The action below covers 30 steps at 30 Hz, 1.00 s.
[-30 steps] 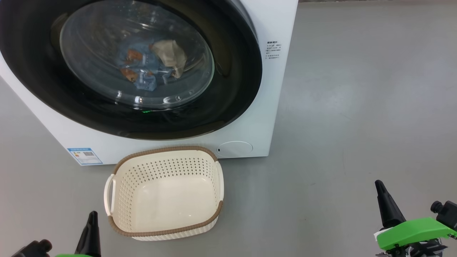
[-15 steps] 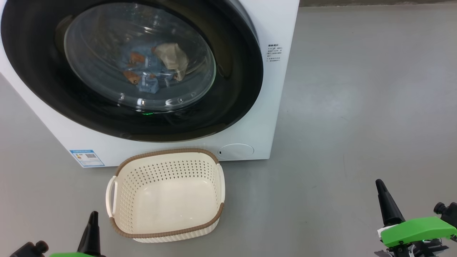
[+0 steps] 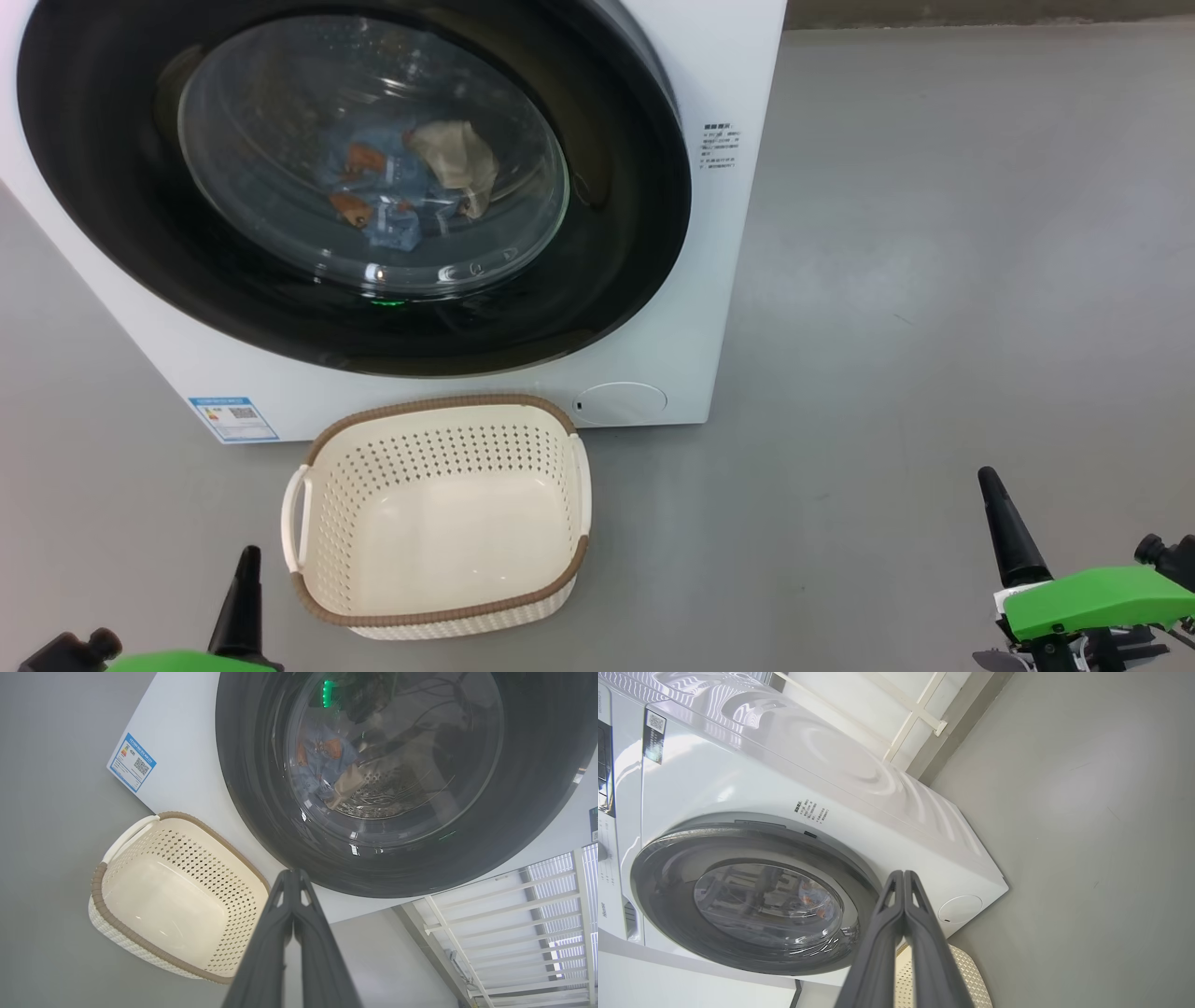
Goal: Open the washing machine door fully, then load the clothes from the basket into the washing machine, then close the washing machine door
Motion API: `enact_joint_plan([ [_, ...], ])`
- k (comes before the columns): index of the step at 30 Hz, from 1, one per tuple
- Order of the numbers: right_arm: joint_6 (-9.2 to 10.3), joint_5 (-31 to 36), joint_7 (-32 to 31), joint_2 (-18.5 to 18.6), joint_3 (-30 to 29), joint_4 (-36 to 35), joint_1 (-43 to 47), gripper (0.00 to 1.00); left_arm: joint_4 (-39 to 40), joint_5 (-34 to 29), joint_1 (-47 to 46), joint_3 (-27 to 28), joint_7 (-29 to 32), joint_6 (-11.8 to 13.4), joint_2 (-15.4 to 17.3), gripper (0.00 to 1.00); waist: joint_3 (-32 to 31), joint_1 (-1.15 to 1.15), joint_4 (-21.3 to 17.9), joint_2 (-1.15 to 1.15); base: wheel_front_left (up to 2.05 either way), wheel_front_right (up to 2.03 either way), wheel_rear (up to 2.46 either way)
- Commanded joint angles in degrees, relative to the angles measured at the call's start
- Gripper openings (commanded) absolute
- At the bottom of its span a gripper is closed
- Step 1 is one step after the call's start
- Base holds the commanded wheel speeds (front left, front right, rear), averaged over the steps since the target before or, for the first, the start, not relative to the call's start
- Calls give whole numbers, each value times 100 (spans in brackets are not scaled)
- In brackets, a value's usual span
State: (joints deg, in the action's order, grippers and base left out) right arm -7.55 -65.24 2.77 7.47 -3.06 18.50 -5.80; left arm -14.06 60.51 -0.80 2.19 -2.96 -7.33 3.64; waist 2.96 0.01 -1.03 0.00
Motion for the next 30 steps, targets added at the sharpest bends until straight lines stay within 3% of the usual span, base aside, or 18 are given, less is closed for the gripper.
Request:
enact_joint_plan([
  [1, 3, -129, -35, 25, 17, -170, -54, 0, 104, 160, -255, 148, 31, -11, 68, 0, -6, 0, 3, 0, 0, 0, 0],
  [30, 5, -1589, -530, -239, -177, -327, -44, 0, 46, 1888, -413, 277, 522, -14, 11, 0, -160, 0, 60, 0, 0, 0, 0],
])
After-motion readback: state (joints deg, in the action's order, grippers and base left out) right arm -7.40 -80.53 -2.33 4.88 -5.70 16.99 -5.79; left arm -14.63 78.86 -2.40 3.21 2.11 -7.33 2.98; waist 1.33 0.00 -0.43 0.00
